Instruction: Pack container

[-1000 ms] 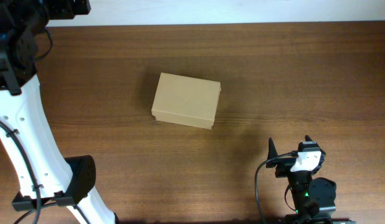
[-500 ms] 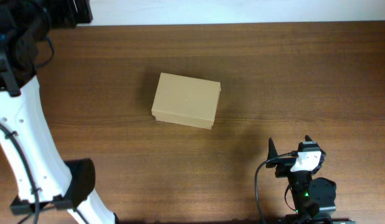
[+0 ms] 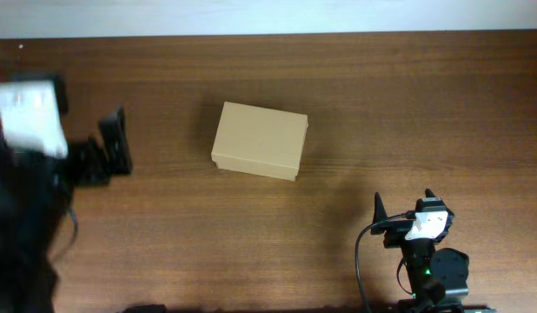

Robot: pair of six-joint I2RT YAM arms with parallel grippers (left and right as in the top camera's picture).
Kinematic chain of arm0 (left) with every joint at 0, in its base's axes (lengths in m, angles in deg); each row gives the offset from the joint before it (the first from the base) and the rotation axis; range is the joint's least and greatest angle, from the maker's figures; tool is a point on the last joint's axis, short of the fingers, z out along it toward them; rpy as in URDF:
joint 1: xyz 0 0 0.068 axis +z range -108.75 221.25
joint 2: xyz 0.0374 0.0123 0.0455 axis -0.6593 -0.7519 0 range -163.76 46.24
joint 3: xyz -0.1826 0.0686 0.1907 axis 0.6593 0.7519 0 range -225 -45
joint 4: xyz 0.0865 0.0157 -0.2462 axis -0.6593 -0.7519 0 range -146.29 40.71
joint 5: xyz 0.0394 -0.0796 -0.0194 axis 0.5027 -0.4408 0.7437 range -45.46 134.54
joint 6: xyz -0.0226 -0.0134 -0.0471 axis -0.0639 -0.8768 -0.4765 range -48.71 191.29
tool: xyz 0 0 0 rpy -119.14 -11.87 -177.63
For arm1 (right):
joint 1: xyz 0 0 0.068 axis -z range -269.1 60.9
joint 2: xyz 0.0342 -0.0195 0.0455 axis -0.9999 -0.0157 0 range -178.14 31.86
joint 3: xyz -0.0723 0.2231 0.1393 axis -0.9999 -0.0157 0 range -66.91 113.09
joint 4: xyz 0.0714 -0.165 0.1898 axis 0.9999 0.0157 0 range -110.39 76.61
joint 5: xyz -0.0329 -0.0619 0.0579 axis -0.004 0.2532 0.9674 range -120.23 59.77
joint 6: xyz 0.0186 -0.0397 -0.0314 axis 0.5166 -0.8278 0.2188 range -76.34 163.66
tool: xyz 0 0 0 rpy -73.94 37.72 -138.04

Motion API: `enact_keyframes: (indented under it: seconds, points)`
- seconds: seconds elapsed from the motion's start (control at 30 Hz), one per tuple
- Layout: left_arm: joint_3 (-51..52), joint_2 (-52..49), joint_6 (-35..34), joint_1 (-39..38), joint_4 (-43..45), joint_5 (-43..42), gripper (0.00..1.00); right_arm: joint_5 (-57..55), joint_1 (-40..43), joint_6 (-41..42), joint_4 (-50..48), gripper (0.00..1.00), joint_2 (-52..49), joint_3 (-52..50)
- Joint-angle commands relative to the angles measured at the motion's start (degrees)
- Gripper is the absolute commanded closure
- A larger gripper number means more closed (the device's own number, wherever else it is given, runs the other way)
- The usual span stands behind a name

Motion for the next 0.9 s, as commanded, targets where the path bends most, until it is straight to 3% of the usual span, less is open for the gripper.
enact_keyframes:
  seconds: [0.0,0.4,0.63,0.87]
  points:
    - [15.6,10.0,0.9,0.3,11.1,3.0,0.0,0.3,0.5,0.5,0.1,0.01,0.6,-0.4]
    - [57.1,35.3,0.9,-0.9,46.1,3.9,0.0,0.3,0.5,0.5,0.1,0.01,0.6,-0.4]
    - [74.7,46.6,0.9,-0.9,53.9,3.9,0.0,0.3,0.5,0.5,0.1,0.01,0.6,-0.4]
    - [84.3,54.0,0.9,-0.9,56.2,3.9,0.0,0.3,0.5,0.5,0.1,0.01,0.6,-0.4]
